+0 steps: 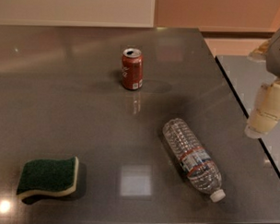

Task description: Pick water bottle

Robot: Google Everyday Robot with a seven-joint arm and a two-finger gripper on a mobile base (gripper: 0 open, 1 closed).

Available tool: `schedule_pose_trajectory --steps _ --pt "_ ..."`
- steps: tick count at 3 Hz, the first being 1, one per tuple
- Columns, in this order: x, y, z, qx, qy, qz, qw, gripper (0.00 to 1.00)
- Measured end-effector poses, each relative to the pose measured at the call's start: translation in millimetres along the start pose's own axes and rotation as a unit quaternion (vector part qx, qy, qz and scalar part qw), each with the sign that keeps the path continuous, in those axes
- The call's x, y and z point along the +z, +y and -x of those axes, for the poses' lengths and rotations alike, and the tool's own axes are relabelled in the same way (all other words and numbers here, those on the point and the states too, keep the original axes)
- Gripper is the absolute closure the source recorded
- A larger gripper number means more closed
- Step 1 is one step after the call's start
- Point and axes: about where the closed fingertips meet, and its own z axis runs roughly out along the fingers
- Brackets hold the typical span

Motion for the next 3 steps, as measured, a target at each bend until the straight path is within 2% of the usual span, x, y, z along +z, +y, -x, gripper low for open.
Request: schedule_pose_trajectory --steps 1,3 --pt "0.0 0.0 0.0 0.000 0.000 0.000 1.0000 0.00" --pt "-1.6 -0.3 6.4 -0.020 0.005 -0.001 0.9998 0.00"
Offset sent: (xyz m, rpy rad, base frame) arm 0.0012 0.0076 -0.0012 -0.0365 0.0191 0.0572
